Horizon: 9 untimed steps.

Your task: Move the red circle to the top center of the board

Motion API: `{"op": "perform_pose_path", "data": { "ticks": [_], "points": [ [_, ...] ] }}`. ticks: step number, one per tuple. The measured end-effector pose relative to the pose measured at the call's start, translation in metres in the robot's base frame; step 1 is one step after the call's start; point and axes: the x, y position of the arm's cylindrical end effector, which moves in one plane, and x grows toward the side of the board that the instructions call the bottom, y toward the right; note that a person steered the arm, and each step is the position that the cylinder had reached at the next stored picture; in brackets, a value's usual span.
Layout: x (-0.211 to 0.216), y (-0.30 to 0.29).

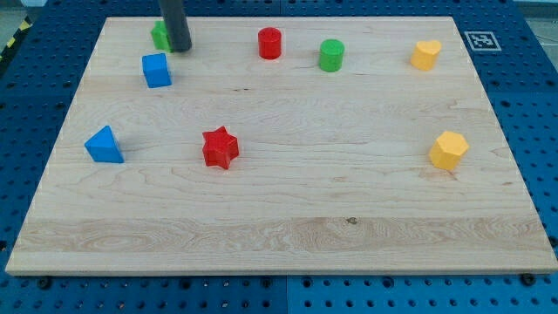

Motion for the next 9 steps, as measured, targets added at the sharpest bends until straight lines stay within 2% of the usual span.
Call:
{"op": "perform_pose_path", "data": {
  "ticks": [2, 5, 7, 8, 9],
  "points": [
    [-0.002, 0.01],
    [-0.002, 0.113],
    [0.039, 0.135],
    [0.046, 0.152],
    [0.02, 0.157]
  ]
}}
